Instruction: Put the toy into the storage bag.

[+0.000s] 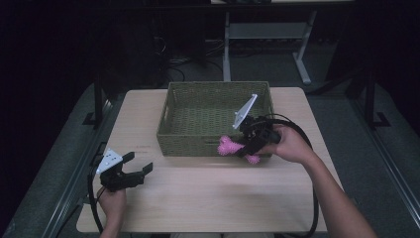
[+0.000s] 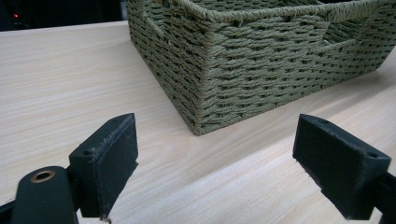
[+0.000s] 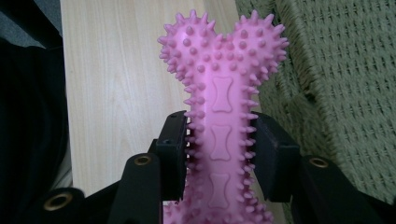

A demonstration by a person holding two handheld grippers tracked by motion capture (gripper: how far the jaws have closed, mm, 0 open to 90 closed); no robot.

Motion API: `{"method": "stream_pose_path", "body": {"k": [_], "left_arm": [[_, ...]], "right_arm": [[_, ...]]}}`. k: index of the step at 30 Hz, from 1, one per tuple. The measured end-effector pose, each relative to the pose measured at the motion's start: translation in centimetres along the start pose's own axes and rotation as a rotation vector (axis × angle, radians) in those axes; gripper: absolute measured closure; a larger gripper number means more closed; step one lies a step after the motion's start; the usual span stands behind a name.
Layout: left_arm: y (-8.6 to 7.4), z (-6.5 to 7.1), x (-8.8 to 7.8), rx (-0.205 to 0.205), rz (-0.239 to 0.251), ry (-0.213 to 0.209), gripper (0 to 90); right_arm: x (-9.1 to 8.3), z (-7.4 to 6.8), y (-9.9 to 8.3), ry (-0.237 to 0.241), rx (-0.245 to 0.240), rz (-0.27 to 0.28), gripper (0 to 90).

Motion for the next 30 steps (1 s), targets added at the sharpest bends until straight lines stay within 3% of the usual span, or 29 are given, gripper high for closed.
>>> {"method": "stream_pose_path", "body": {"k": [16,30], "left_arm": [[0.0,0.0,0.0,-0.001,0.001,0.0,13.6],[0.0,0.0,0.0,0.0,0.003,0.002,13.6]], "right_arm": [[-1.3,1.3,1.1,-0.015,0.001,-0.012,58.2],[-1.7,3.4,2.1,-0.014,0.018,-0.022,58.2]]}}
Point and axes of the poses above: each handheld gripper's, and its own axes: x roughly forward along the jaws, y roughly out of its top, z roughly to its right, the point moved 1 cm from there along x, roughly forward along the jaws
